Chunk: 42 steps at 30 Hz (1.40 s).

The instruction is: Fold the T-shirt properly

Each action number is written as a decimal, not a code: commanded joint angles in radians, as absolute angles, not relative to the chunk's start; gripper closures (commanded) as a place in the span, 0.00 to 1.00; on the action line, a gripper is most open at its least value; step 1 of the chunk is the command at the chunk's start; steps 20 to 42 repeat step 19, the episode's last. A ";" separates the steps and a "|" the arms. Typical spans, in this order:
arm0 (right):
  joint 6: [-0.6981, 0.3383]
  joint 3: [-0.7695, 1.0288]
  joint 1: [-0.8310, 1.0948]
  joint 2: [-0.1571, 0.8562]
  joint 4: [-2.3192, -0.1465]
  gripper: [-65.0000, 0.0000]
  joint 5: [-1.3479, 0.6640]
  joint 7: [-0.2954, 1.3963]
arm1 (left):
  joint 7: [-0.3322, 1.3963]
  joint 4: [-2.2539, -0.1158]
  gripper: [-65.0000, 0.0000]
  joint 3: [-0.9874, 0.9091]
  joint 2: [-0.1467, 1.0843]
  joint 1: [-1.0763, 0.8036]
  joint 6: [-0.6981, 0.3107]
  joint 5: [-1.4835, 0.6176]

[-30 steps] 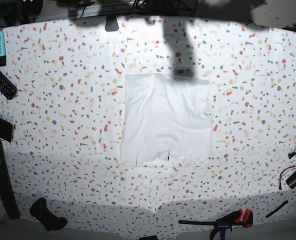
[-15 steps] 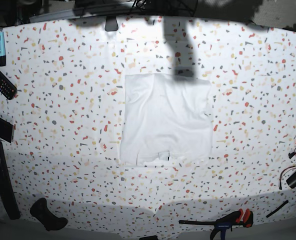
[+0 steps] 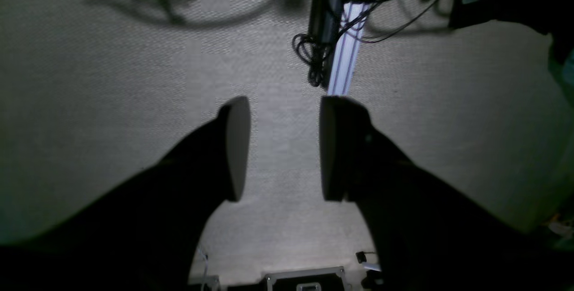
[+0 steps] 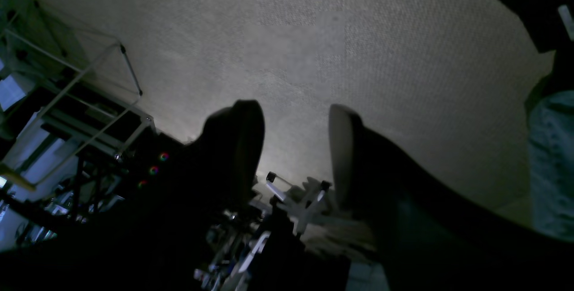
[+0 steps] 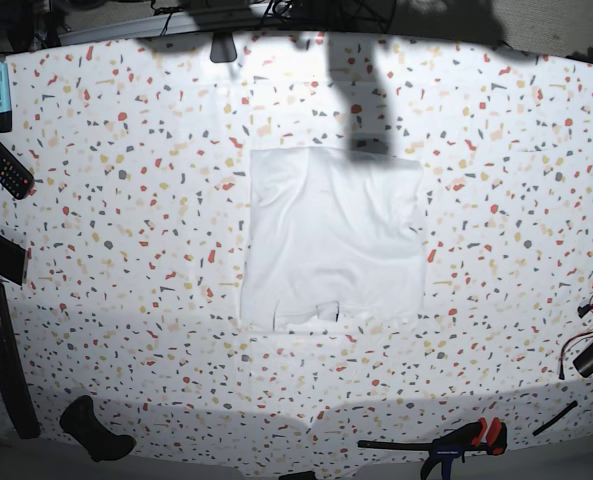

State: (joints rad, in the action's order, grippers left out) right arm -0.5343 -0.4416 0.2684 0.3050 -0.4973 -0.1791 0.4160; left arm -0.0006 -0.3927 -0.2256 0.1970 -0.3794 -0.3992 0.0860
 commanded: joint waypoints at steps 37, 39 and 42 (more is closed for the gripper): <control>-0.542 -0.441 0.274 0.316 -0.497 0.58 -0.155 0.424 | 0.006 -0.447 0.62 -0.228 0.152 -0.314 -0.350 0.060; -0.542 -0.441 0.274 0.316 -0.497 0.58 -0.155 0.424 | 0.006 -0.447 0.62 -0.228 0.152 -0.314 -0.350 0.060; -0.542 -0.441 0.274 0.316 -0.497 0.58 -0.155 0.424 | 0.006 -0.447 0.62 -0.228 0.152 -0.314 -0.350 0.060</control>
